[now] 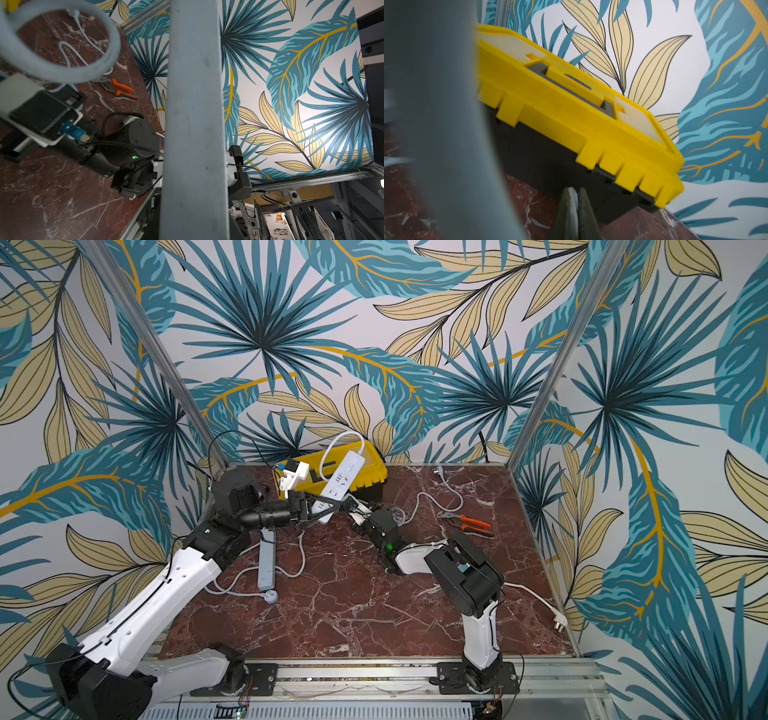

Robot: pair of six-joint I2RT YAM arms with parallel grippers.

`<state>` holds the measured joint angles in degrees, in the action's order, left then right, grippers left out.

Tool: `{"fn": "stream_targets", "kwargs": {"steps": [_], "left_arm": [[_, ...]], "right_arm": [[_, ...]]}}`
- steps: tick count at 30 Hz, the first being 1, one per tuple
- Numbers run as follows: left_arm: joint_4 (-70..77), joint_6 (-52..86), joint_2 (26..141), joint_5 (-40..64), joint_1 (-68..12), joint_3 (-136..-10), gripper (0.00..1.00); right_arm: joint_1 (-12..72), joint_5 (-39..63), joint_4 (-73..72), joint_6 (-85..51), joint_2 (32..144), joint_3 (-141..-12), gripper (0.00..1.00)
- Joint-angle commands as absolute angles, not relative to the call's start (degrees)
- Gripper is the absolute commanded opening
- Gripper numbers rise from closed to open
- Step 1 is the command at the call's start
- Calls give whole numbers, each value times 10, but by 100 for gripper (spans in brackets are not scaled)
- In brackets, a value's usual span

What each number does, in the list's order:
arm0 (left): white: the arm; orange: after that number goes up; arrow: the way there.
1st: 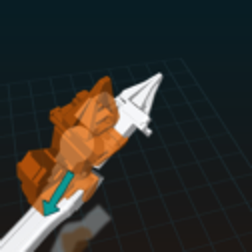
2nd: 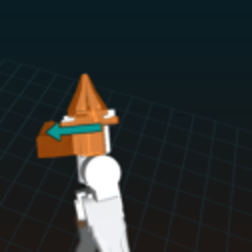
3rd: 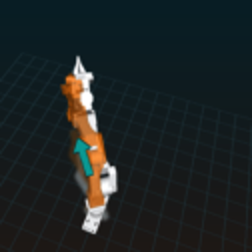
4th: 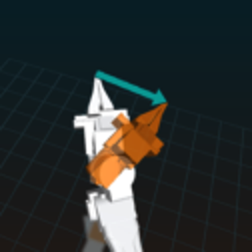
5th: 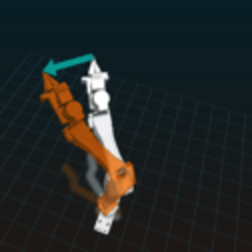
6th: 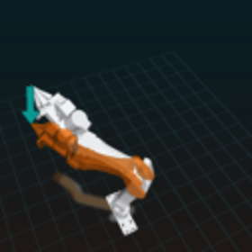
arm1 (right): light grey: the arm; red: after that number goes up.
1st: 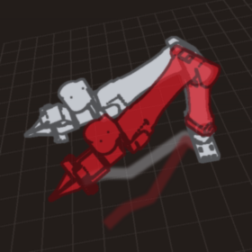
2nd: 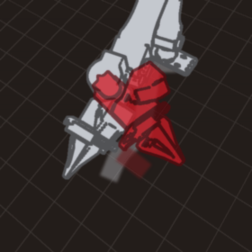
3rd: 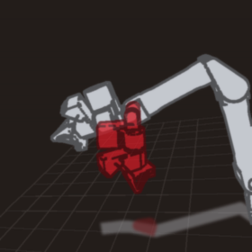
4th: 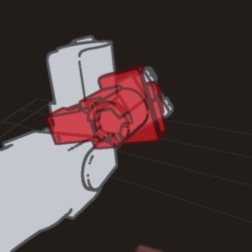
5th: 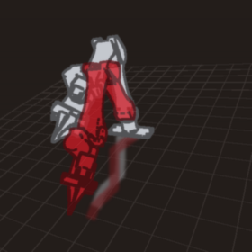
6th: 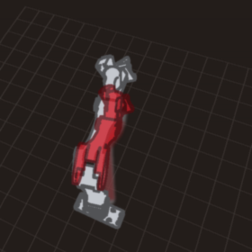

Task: Wrap the cord around the power strip
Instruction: Wrap the power cord around the power strip.

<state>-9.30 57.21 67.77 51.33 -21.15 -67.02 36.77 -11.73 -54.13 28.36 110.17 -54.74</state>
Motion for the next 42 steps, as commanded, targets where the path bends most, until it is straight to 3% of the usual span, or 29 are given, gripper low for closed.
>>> {"fn": "stream_targets", "kwargs": {"steps": [1, 7, 11, 17, 22, 28, 32, 36, 42], "left_arm": [[-125, 477, 652, 508, -178, -706, 0], [-353, 164, 688, 331, -152, -773, 0], [-363, 60, 726, 238, -151, -764, 0], [-364, -100, 753, 198, -181, -720, 0], [-394, -194, 744, 272, -213, -685, 0], [-397, -273, 717, 465, -242, -650, 0], [-397, -268, 715, 574, -267, -678, 0], [-383, -249, 687, 578, -266, -715, 0], [-311, -153, 667, 531, -263, -751, 0]], "right_arm": [[363, -171, -505, 298, 1041, -502, 0], [372, -213, -447, 356, 895, -429, 0], [395, -136, -293, 463, 770, -442, 0], [407, -53, -47, 568, 675, -566, 0], [382, -34, 96, 619, 728, -733, 0], [277, 137, 248, 557, 855, -912, 0], [215, 296, 223, 426, 950, -978, 3], [178, 399, 21, 203, 1011, -939, 23], [179, 370, -263, -9, 1025, -777, 53]]}}
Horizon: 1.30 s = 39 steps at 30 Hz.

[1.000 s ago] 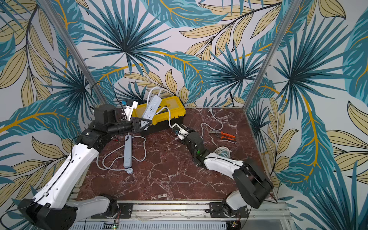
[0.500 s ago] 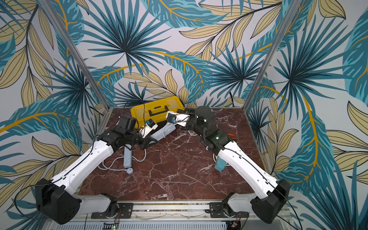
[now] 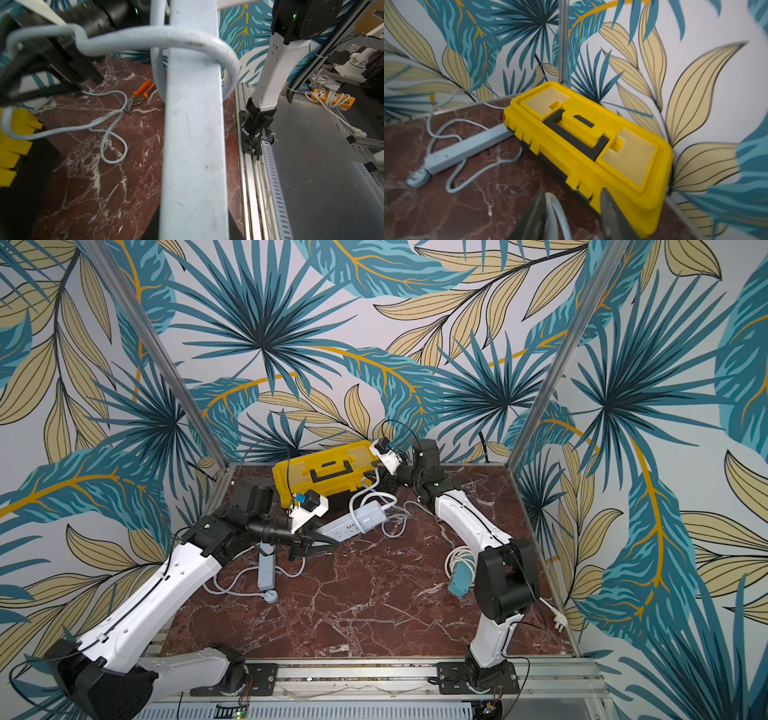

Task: Wrap the cord around the power strip
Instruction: Wrap the power cord around the power strip.

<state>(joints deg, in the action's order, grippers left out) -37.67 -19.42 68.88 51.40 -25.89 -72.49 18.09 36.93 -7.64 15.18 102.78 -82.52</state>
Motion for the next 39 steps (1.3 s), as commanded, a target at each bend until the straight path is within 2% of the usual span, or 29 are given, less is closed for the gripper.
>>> {"fn": "stream_targets", "kwargs": {"steps": [1, 3, 7, 12, 14, 19, 21, 24, 27, 30, 34, 39], "left_arm": [[-297, -131, 665, 518, -263, -756, 0], [-263, -88, 661, 492, -262, -761, 0], [-213, -13, 666, 480, -262, -767, 0], [-213, 22, 678, 441, -262, -787, 0], [-210, 39, 680, 428, -261, -795, 0], [-211, 86, 689, 353, -227, -806, 0], [-210, 114, 694, 301, -181, -798, 0], [-243, 93, 714, 238, -123, -797, 0], [-298, 14, 753, 150, -118, -802, 0], [-313, -35, 784, 76, -119, -789, 0], [-325, -96, 810, 40, -140, -765, 0], [-363, -206, 813, 58, -228, -734, 0]], "right_arm": [[179, 354, -298, -34, 1025, -754, 55], [182, 318, -336, -59, 1031, -720, 62], [201, 246, -353, -51, 1066, -698, 67], [234, 159, -362, -24, 1096, -673, 69], [251, 142, -343, 1, 1104, -675, 62], [290, 64, -303, 58, 1086, -646, 15], [311, 30, -303, 103, 1056, -606, 4], [344, -35, -301, 195, 1003, -546, 0], [378, -83, -296, 287, 934, -502, 0], [420, -95, -230, 424, 862, -496, 0], [453, -64, -112, 531, 772, -535, 0], [451, -13, 31, 552, 740, -662, 0]]}}
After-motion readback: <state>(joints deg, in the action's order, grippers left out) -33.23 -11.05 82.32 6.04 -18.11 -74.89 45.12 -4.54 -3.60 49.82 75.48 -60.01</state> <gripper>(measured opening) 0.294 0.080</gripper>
